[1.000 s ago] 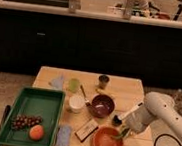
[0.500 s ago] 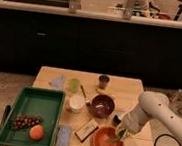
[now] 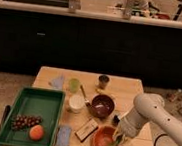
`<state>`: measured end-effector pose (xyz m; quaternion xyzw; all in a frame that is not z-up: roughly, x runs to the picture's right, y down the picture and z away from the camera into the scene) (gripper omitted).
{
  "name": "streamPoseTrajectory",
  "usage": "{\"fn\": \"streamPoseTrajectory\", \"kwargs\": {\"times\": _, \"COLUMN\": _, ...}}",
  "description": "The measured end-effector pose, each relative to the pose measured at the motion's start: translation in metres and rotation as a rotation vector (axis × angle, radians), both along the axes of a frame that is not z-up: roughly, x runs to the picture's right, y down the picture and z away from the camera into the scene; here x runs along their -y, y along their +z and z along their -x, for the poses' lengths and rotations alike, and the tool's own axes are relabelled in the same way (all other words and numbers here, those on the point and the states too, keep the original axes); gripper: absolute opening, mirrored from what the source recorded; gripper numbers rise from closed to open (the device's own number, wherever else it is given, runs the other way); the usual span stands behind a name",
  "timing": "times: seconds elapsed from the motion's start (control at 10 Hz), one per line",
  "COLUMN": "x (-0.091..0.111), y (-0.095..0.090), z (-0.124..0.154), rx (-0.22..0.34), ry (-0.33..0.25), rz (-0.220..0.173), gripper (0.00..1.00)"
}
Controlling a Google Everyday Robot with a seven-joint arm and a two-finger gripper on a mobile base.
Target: Place pepper in red bowl
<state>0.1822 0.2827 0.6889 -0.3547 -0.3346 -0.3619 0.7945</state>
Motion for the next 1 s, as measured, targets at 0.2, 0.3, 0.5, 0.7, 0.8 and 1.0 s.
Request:
{"fn": "streamPoseTrajectory", "kwargs": {"times": 0.2, "x": -0.005, "y": -0.007, "z": 0.009, "rx": 0.03, "ry": -0.033, "rz": 0.01, "gripper": 0.0}}
{"fn": "streamPoseTrajectory", "kwargs": {"times": 0.3, "x": -0.009, "y": -0.01, "z": 0.014, "rx": 0.047, "ry": -0.047, "rz": 0.017, "gripper": 0.0}}
{"fn": "streamPoseTrajectory", "kwargs": {"times": 0.5, "x": -0.013, "y": -0.015, "z": 0.021, "rx": 0.079, "ry": -0.071, "rz": 0.029, "gripper": 0.0}}
{"fn": "streamPoseTrajectory", "kwargs": {"times": 0.7, "x": -0.015, "y": -0.015, "z": 0.028, "rx": 0.101, "ry": -0.095, "rz": 0.043, "gripper": 0.0}}
{"fn": "streamPoseTrajectory", "kwargs": {"times": 0.8, "x": -0.015, "y": -0.015, "z": 0.032, "rx": 0.11, "ry": -0.109, "rz": 0.05, "gripper": 0.0}}
{"fn": "streamPoseTrajectory", "kwargs": {"times": 1.0, "x": -0.013, "y": -0.013, "z": 0.038, "rx": 0.124, "ry": -0.14, "rz": 0.062, "gripper": 0.0}}
